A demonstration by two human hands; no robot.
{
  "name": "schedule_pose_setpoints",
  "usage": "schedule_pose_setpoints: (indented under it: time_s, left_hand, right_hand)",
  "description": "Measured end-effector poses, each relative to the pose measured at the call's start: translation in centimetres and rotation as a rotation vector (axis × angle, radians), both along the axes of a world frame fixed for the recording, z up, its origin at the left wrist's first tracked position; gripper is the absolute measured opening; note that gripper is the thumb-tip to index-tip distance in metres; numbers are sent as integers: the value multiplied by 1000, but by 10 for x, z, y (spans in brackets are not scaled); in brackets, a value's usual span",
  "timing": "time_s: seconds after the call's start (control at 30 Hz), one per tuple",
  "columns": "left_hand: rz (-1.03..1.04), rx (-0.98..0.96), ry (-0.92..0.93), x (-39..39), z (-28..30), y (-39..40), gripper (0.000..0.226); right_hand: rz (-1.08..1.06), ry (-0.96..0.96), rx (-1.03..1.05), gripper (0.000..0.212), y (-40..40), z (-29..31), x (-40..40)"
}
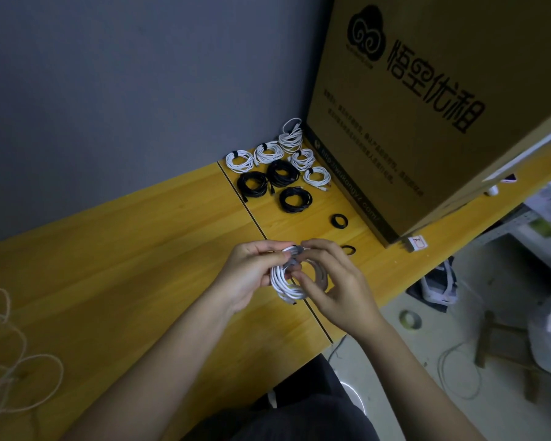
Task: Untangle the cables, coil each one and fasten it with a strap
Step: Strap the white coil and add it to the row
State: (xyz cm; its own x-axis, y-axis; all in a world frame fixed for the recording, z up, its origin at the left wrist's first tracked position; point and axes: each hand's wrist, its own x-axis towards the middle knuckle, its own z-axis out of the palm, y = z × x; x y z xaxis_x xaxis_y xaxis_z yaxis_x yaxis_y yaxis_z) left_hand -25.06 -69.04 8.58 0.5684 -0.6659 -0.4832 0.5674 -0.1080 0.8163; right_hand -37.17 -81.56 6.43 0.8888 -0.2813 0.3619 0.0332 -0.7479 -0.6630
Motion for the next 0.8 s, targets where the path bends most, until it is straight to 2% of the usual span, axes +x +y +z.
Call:
schedule_pose_setpoints:
  time_s: [0.13,0.3,0.53,0.8]
  left_hand:
    - [-15,-11,17,0,2,3,19]
    - [-17,-12,-24,4,3,6,20]
    - [-40,-40,-58,3,4,8,17]
    - [-71,-23,-135,0,1,12,20]
  right_hand:
    - [-48,0,-49,24,5,0,4]
    - [-36,-114,113,9,6,-3,4]
    - [-7,-268,-251,6,7,-6,7]
    - [73,-212,-280,5,12,-3,8]
